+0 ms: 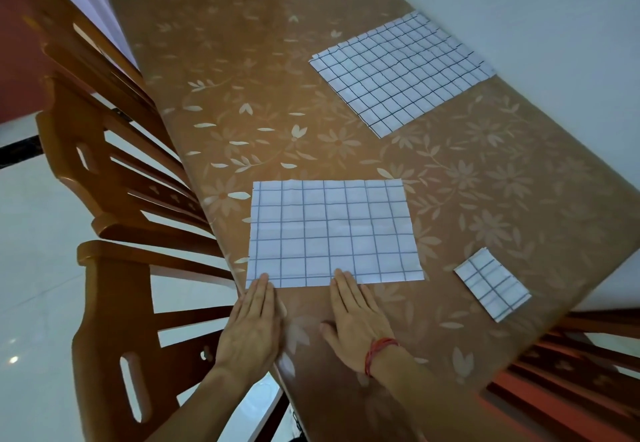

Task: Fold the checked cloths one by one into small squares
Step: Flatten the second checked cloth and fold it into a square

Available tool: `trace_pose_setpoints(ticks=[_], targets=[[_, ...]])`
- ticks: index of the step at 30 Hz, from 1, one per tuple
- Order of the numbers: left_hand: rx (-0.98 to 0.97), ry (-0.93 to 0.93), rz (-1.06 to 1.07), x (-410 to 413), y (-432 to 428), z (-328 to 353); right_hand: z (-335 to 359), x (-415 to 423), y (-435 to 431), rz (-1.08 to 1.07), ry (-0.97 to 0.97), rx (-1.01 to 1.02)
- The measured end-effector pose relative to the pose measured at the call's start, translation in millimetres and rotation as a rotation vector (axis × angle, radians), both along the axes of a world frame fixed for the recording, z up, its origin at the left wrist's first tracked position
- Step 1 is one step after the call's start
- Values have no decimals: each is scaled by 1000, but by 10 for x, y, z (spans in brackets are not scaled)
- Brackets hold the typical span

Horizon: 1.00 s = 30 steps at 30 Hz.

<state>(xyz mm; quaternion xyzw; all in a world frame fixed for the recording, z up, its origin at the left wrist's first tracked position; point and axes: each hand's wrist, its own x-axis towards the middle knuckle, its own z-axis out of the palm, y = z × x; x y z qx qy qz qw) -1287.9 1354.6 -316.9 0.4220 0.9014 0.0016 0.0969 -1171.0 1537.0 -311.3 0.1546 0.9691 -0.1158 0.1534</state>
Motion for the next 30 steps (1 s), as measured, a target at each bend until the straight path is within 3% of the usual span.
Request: trace_pose_setpoints(ticks=[11, 21, 30], targets=[[-33, -45, 73, -19, -33, -1, 49, 616, 639, -326, -119, 15], [-104, -89, 103, -15, 6, 57, 99, 633, 713, -376, -54, 16], [55, -156, 38, -62, 650, 154, 307, 426, 921, -406, 31, 41]])
